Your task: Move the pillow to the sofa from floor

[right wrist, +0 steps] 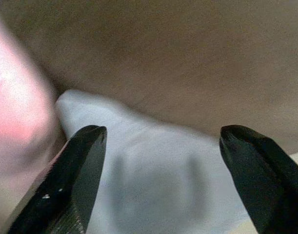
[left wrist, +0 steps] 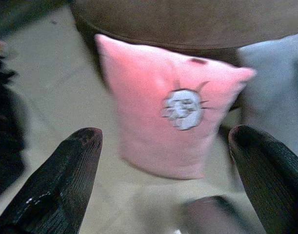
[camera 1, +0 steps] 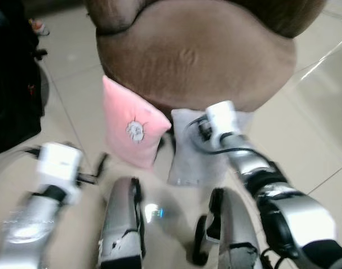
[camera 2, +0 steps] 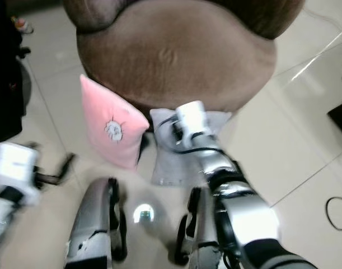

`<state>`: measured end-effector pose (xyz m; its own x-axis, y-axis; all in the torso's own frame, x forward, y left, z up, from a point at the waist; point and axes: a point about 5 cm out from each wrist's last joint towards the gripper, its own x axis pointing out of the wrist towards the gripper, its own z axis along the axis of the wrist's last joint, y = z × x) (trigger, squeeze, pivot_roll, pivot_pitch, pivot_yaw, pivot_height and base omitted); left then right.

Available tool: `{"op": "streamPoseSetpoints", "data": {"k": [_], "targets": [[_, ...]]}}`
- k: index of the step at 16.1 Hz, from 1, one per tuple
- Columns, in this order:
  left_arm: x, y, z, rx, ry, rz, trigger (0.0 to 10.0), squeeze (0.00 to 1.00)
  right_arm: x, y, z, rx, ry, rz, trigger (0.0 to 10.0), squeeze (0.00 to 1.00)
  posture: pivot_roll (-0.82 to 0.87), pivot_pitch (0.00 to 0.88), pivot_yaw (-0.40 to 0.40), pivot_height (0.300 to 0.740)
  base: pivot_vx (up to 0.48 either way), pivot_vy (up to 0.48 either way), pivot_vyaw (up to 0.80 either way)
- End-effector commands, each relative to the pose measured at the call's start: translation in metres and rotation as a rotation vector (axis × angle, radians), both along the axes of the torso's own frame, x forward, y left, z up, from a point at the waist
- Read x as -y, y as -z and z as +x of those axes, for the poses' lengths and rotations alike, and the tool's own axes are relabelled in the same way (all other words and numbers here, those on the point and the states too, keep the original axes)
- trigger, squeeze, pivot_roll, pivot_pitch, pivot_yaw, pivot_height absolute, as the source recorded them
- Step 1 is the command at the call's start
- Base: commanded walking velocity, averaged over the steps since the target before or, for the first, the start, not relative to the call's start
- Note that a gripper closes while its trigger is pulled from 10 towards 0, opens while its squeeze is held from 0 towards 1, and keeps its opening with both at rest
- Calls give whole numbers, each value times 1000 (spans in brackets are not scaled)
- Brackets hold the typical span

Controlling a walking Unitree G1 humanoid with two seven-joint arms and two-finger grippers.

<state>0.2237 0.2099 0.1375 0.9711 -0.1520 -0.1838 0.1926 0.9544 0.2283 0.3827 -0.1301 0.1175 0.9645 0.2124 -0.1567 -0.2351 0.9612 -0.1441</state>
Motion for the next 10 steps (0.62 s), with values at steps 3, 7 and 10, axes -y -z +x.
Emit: {"op": "streamPoseSetpoints", "data": {"k": [3, 7, 10], "targets": [[33, 22, 37, -27, 49, -47, 10000, 0, 46, 19, -16, -41, 69, 35, 10000, 24, 45, 96, -51, 573, 0, 0, 0], [73, 40, 47, -15, 72, -156, 10000, 0, 79, 39, -94, -35, 190, 39, 10000, 0, -102, 29, 51, 573, 0, 0, 0], [81, 41, 42, -8, 68, -164, 10000, 0, 76, 46, -125, -70, 134, 17, 10000, 0, -59, 0, 43, 573, 0, 0, 0]]}}
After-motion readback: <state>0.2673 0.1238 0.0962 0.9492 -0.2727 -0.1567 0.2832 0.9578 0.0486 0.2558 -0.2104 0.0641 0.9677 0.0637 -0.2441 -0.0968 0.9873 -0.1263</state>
